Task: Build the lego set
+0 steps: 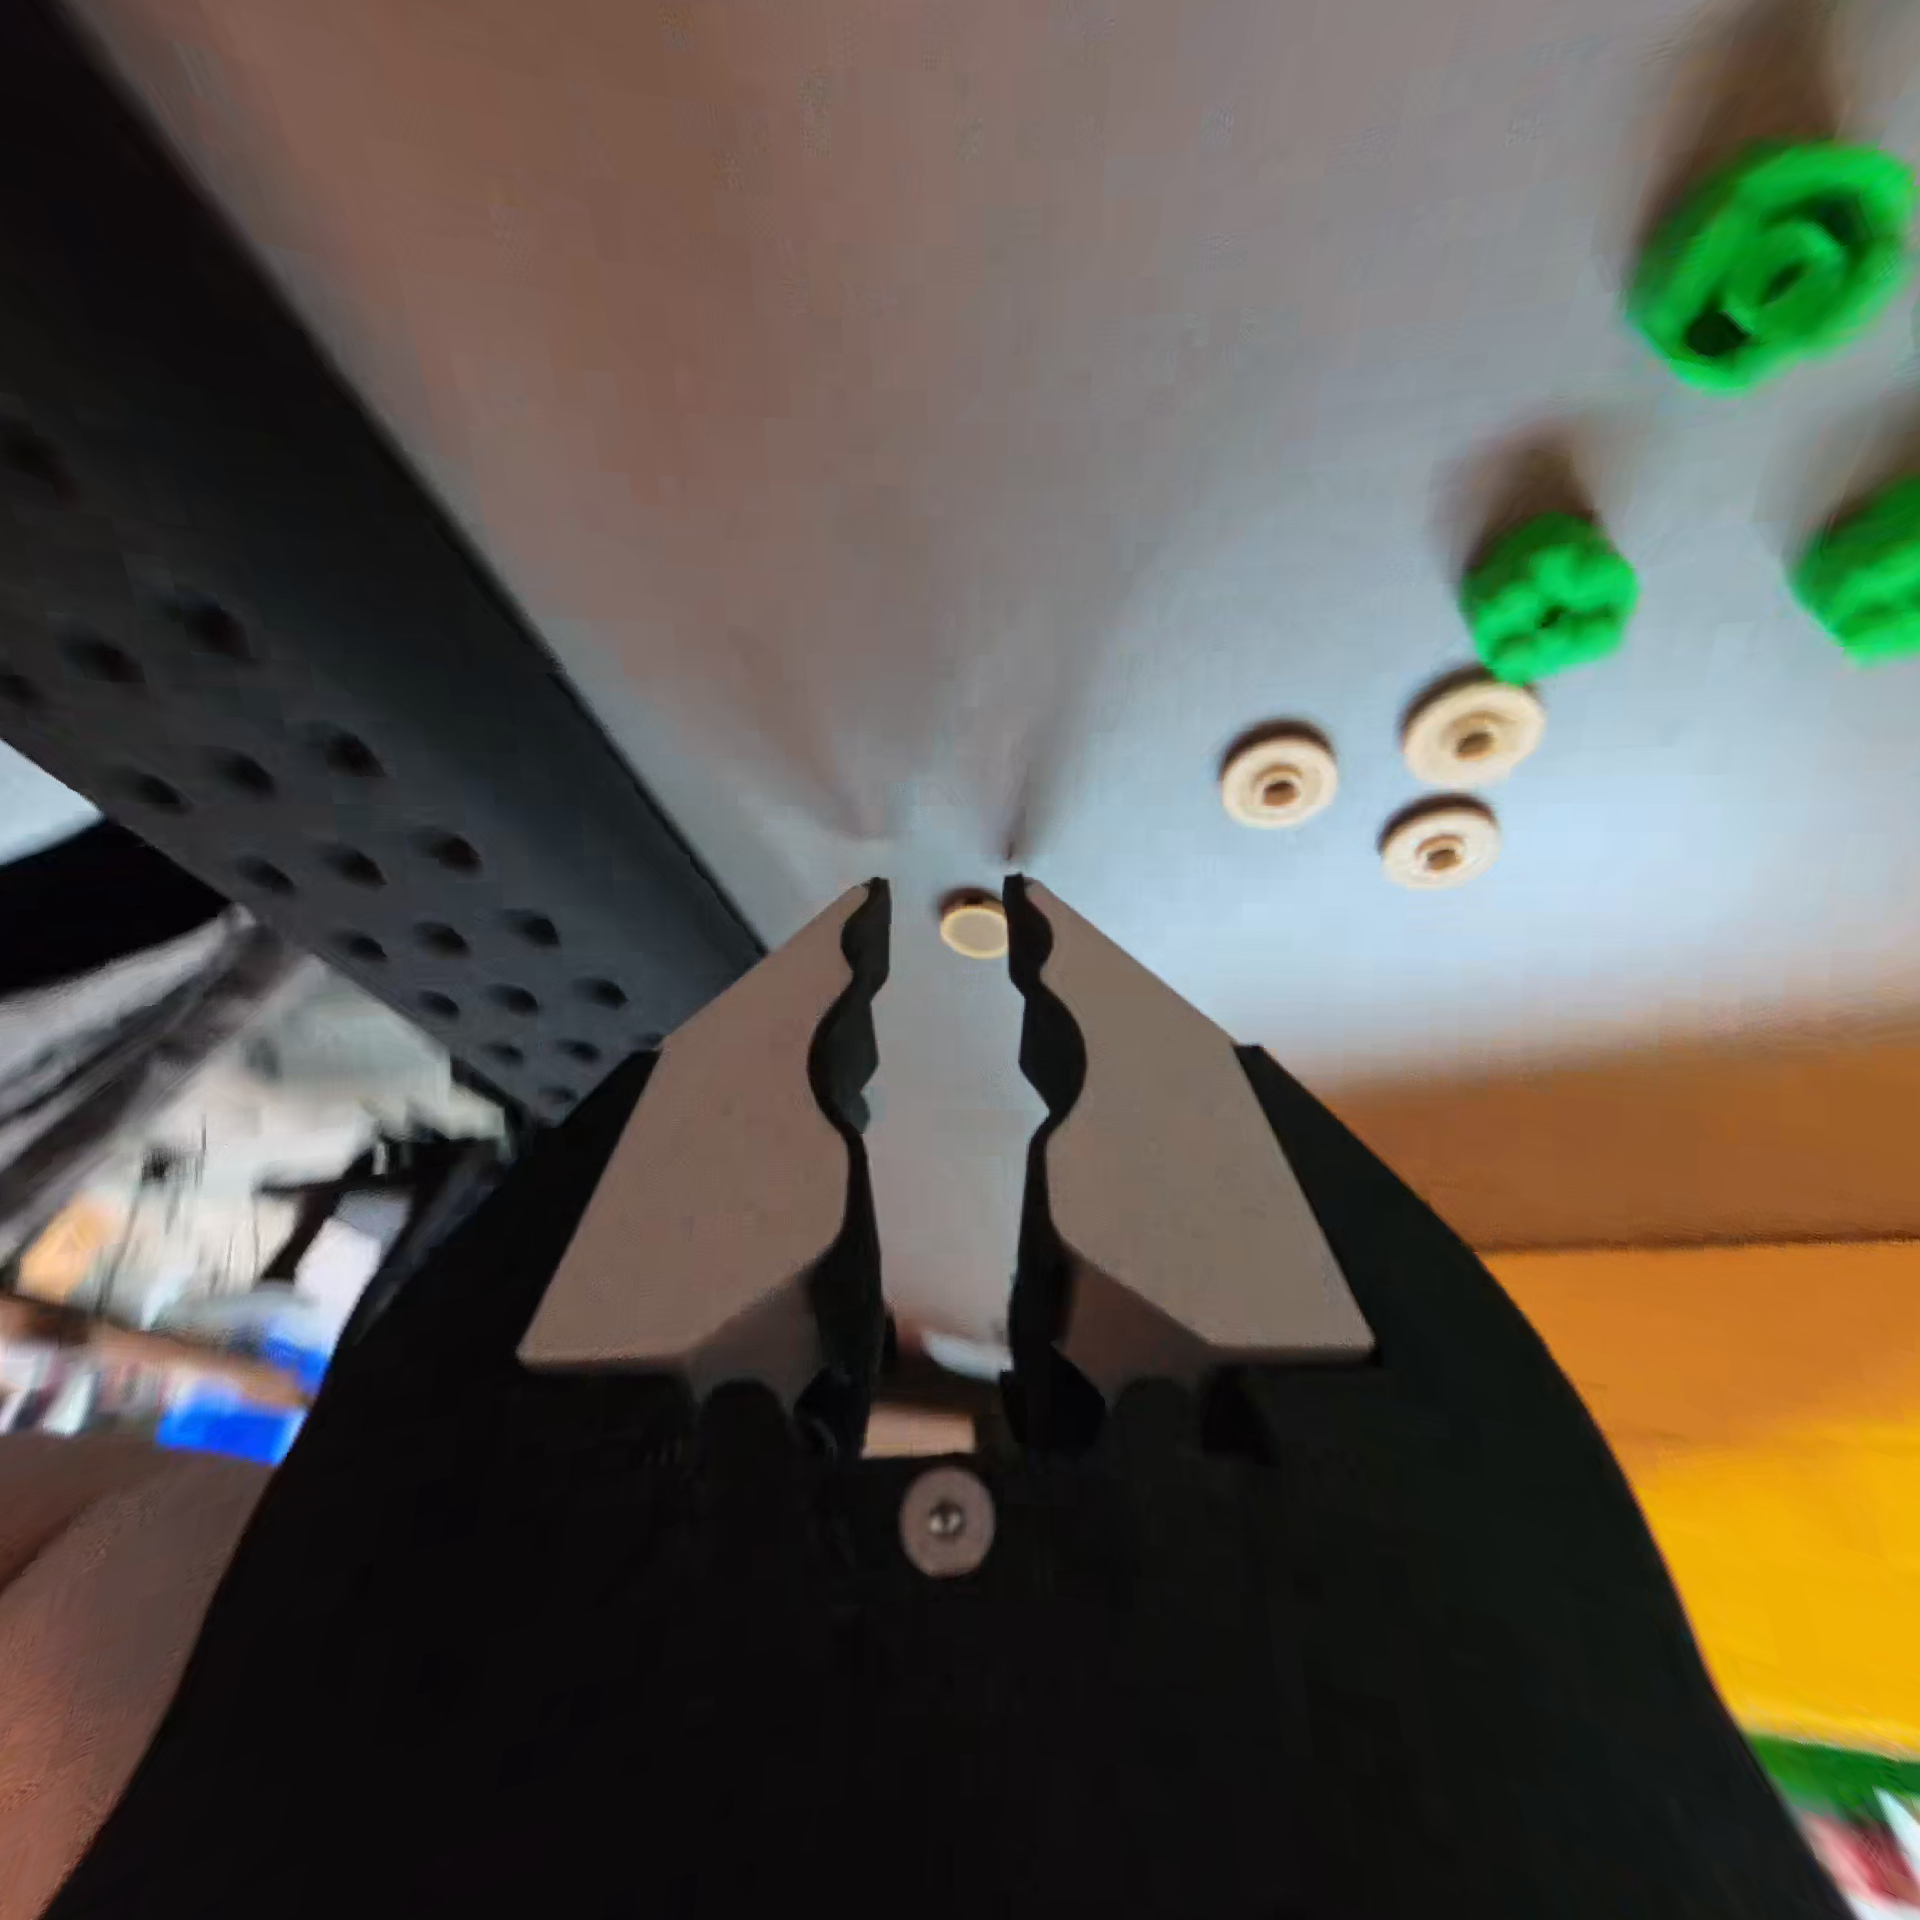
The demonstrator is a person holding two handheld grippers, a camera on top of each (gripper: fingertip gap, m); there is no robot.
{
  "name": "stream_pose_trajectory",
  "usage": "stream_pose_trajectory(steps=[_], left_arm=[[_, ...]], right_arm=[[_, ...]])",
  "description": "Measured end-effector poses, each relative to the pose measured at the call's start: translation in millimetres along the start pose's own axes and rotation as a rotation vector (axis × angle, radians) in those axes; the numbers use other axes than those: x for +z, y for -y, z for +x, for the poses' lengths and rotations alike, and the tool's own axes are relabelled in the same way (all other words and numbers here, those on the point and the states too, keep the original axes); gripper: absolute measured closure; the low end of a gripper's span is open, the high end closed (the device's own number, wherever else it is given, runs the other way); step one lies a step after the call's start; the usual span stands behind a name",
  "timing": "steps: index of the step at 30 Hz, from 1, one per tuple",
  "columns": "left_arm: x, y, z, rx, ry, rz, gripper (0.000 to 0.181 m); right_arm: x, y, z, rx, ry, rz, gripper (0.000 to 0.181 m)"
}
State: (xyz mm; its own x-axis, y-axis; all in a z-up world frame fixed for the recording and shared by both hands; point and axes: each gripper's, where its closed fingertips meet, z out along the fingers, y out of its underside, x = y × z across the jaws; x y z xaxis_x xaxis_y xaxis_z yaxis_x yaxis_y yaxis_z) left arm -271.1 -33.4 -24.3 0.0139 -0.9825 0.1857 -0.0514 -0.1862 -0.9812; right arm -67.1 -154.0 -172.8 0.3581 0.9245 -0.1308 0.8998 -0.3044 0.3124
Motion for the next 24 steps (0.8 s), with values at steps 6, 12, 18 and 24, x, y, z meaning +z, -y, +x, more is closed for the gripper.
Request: stream_pose_trajectory(steps=[6, 12, 18, 24], left_arm=[[4, -5, -1, -0.005, -0.002, -0.014, 0.167], [12, -16, -1, -0.006, -0.003, -0.061, 0.167], [12, -15, 2, -0.003, -0.010, -0.055, 0.168], [14, -18, 3, -0.003, -0.016, -0.071, 0.167]], right_arm=[[3, -13, 12, 0.116, -0.129, 0.467, 0.153], [7, -24, 8, 0.334, -0.086, 0.594, 0.150], [-4, -17, -8, 0.296, -0.114, 0.684, 0.153], [-1, -14, -8, 0.141, -0.168, 0.661, 0.156]])
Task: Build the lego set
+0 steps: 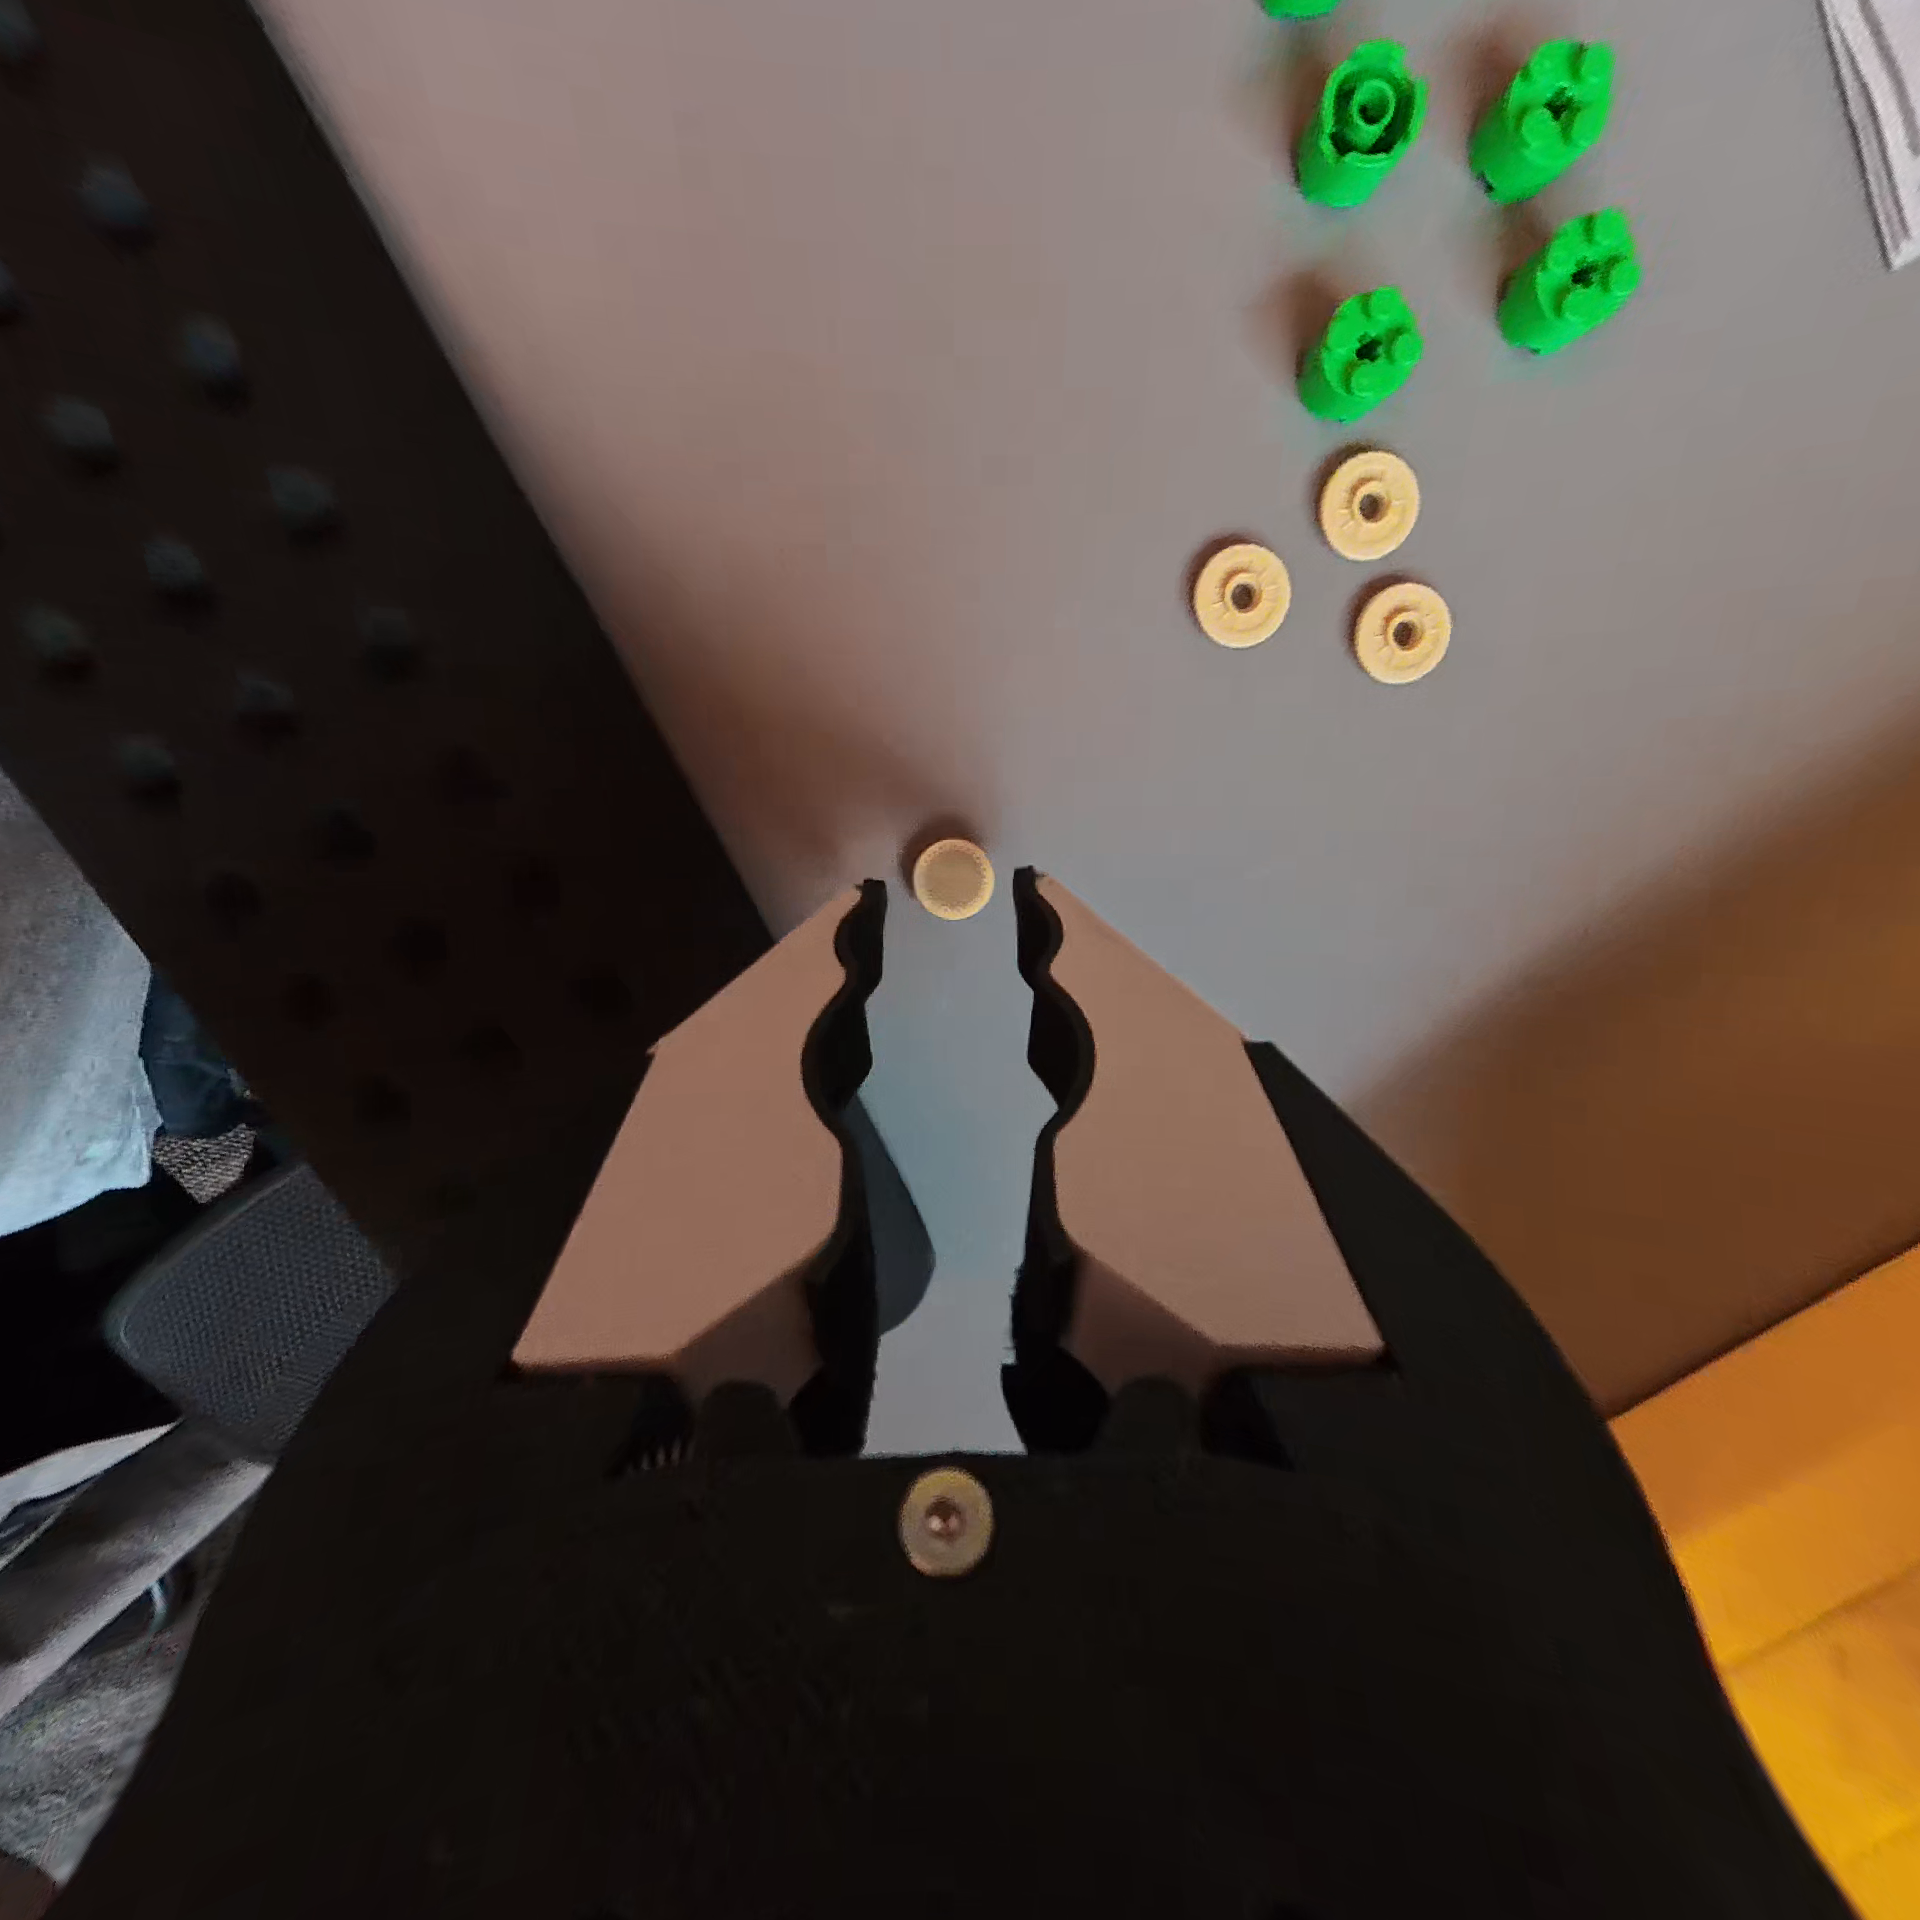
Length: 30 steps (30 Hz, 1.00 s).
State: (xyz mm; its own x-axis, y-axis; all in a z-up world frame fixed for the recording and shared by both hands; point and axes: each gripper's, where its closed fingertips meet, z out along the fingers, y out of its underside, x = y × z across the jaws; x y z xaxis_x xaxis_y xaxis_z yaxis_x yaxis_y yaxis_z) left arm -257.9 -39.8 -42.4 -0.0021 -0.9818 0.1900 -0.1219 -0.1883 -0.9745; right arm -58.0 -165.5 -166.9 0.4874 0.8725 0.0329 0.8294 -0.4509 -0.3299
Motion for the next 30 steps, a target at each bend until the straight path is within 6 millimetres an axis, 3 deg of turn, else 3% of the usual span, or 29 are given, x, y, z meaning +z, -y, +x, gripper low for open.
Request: stream_pose_trajectory(steps=[5, 23, 26, 30], left_arm=[[0, -1, 1, 0.003, -0.002, -0.004, 0.167], [2, -4, 2, 0.001, -0.005, -0.018, 0.168], [5, -5, 4, 0.003, -0.015, -0.026, 0.167], [18, -9, 17, 0.001, -0.066, -0.036, 0.167]], right_arm=[[6, -7, 4, -0.020, 0.015, -0.038, 0.156], [7, 0, -2, 0.025, 0.053, -0.019, 0.167], [-10, 29, 0, 0.015, 0.040, 0.081, 0.167], [-62, 110, 5, -0.046, 0.020, 0.300, 0.167]])
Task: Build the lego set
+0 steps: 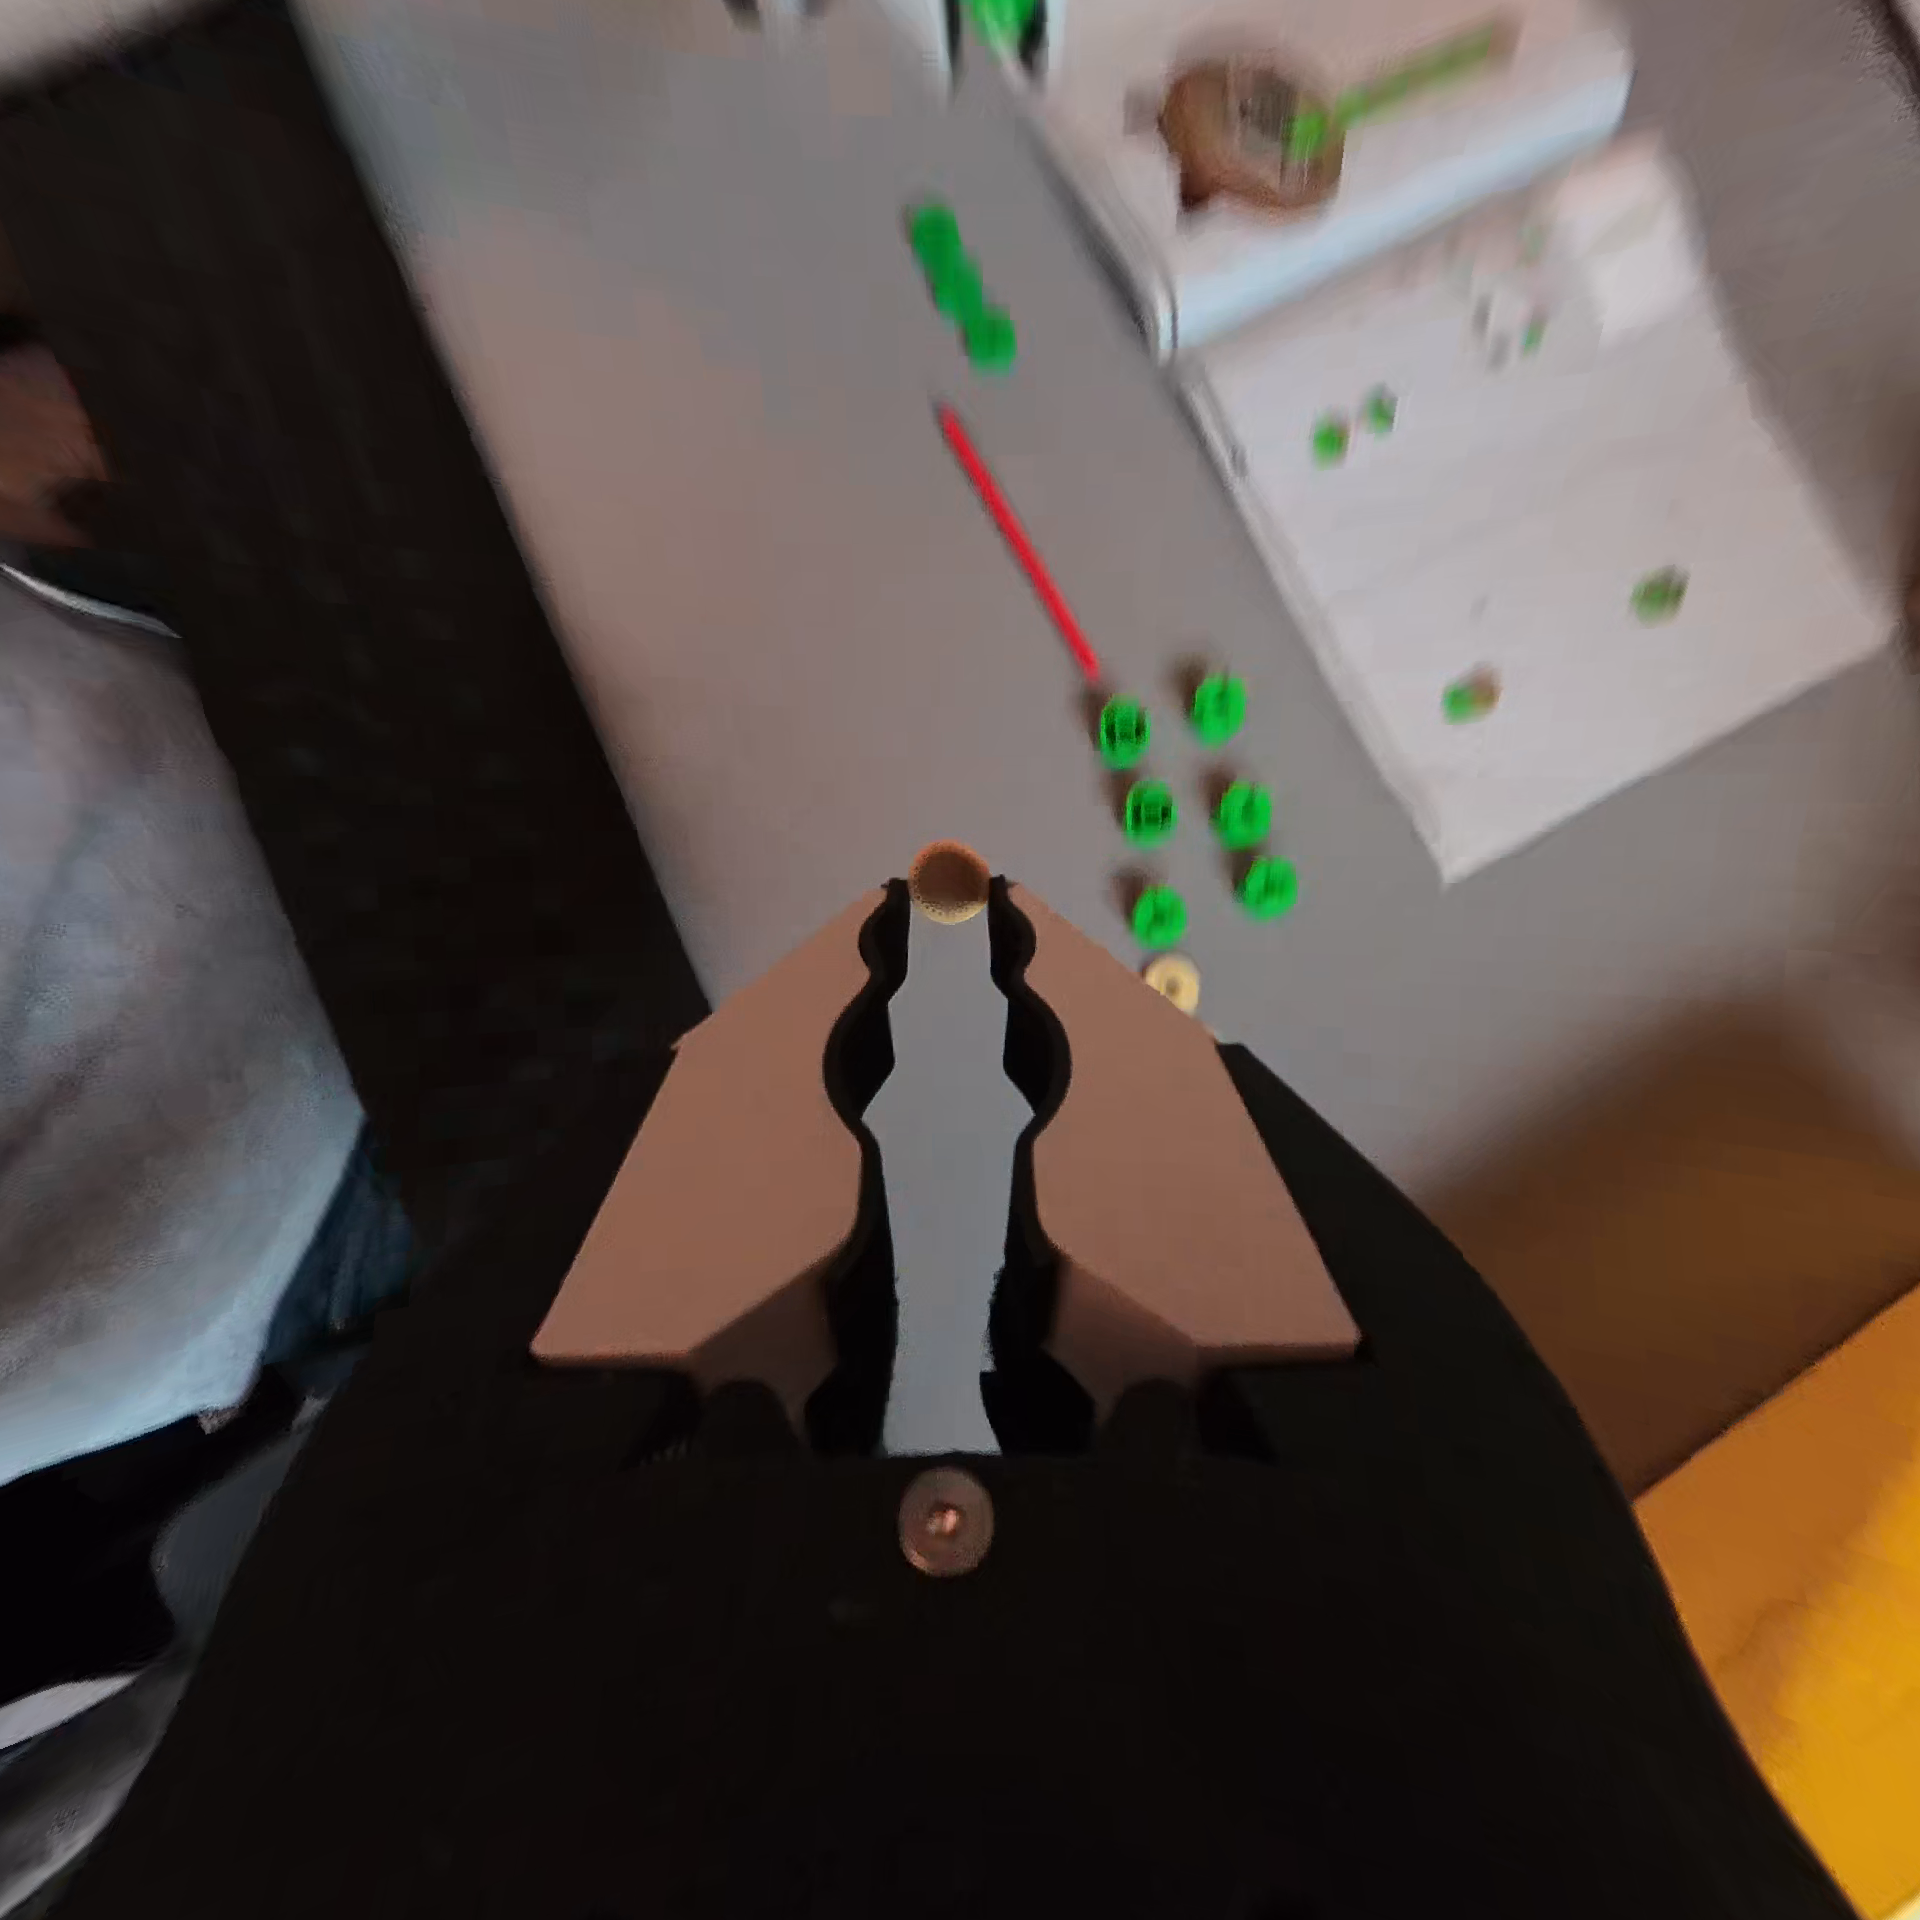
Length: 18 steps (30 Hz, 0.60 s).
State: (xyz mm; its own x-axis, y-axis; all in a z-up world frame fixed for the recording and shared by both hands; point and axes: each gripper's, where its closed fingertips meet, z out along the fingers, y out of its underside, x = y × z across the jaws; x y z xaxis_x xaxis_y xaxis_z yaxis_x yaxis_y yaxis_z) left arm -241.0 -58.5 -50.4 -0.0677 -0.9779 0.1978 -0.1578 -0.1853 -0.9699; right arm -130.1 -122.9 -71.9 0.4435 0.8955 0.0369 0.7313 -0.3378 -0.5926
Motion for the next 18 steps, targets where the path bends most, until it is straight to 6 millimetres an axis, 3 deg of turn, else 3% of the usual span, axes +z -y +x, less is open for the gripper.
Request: stream_pose_trajectory(steps=[3, 7, 11, 18], left_arm=[[11, 5, 17, 0.007, -0.062, 0.027, 0.167], [19, 11, 42, -0.004, -0.167, 0.042, 0.167], [22, 11, 48, 0.021, -0.167, 0.025, 0.167], [22, 8, 47, 0.013, -0.167, -0.004, 0.167]], right_arm=[[-10, 61, -8, -0.069, 0.107, 0.089, 0.167], [-4, 102, -14, -0.171, 0.209, 0.066, 0.167], [6, 118, -17, -0.196, 0.263, 0.008, 0.167], [15, 120, -18, -0.209, 0.271, -0.095, 0.167]])
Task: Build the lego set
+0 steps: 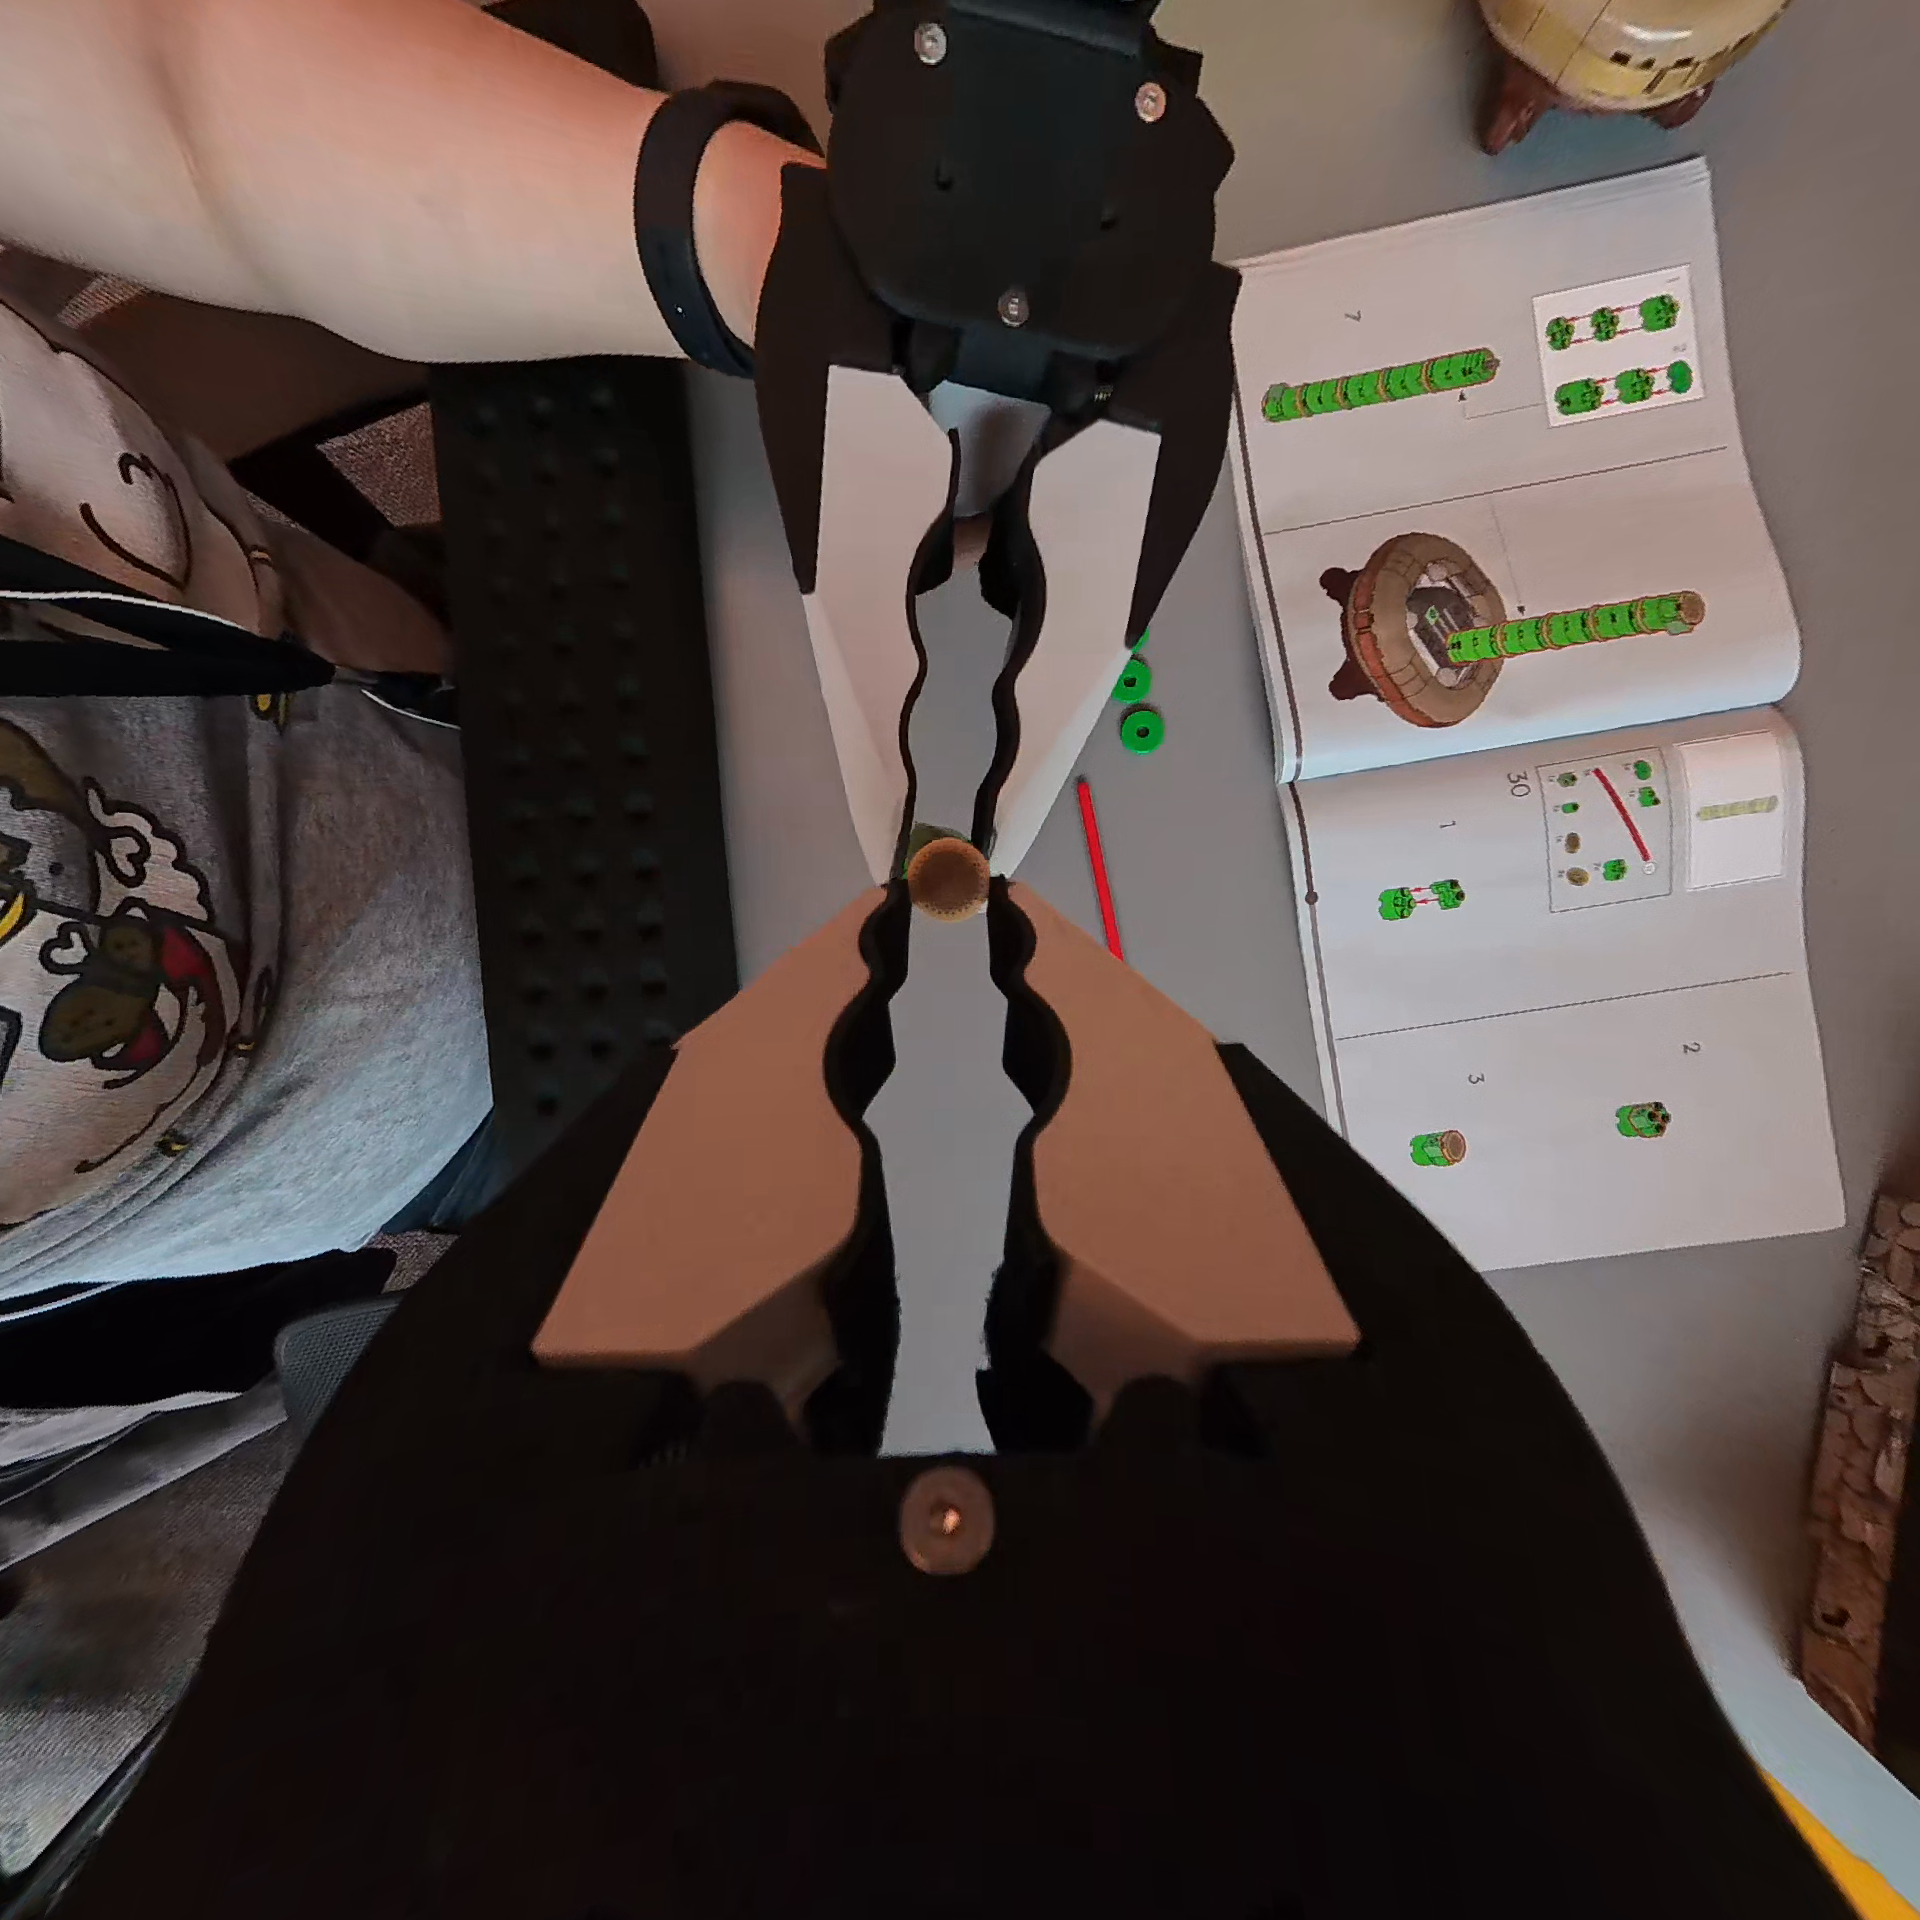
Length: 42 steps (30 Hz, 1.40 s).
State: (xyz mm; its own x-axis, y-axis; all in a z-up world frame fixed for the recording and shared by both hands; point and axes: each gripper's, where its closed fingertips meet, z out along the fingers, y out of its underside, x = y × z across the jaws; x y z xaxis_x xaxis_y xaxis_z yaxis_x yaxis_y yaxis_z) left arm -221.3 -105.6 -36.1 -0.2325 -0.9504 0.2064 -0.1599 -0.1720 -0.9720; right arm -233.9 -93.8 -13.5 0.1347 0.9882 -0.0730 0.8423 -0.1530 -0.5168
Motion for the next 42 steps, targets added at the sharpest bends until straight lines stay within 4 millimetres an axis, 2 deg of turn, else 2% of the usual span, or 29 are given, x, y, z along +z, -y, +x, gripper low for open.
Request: stream_pose_trajectory(steps=[9, 27, 42], left_arm=[[0, 2, 3, 0.003, -0.008, -0.004, 0.167], [2, -9, 1, -0.016, -0.005, -0.080, 0.167], [-1, -9, -3, -0.022, 0.019, -0.089, 0.167]], right_arm=[[2, 0, -2, 0.001, 0.017, -0.039, 0.167], [9, -9, -3, 0.017, 0.031, -0.128, 0.167], [10, -7, -1, 0.027, 0.023, -0.146, 0.167]])
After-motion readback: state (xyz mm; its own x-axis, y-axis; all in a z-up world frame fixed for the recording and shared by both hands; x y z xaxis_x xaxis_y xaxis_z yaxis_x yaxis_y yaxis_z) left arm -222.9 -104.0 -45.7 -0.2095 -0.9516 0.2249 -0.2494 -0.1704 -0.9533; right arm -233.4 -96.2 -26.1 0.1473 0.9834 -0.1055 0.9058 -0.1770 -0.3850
